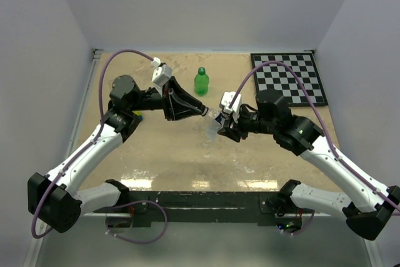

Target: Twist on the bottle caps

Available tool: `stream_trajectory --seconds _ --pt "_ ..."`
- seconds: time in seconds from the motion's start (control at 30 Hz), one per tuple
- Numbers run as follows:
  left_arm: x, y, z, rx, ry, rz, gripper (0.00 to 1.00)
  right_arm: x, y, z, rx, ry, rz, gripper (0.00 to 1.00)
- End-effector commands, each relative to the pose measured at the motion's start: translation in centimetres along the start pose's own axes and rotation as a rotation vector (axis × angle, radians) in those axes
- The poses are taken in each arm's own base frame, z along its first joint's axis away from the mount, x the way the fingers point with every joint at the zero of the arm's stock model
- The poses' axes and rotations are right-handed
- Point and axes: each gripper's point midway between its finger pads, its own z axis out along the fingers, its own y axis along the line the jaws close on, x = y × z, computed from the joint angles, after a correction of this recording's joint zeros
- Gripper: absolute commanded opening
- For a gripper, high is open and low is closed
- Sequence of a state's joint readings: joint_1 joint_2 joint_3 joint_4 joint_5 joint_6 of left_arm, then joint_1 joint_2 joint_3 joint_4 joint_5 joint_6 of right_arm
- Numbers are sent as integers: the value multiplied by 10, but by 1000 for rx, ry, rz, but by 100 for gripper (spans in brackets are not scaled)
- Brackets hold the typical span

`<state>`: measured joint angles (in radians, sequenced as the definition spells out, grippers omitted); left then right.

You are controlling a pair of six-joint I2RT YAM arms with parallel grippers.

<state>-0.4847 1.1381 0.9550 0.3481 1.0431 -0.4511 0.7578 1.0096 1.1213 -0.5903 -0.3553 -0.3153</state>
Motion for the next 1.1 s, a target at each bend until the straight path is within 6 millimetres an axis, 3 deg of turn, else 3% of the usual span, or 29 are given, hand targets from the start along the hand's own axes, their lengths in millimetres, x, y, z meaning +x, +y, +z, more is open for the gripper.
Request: stream_trajectory --seconds 0.0,0.47,1.07 --pt "16 -10 4 67 27 -127 0 -68 -16 -10 71 -233 -131 0" --pt "13 -6 11 67 76 -191 0 -70 -24 -6 89 -217 -173 0" --pt "14 -12 23 95 155 -112 0 -69 -33 3 101 -170 -176 0"
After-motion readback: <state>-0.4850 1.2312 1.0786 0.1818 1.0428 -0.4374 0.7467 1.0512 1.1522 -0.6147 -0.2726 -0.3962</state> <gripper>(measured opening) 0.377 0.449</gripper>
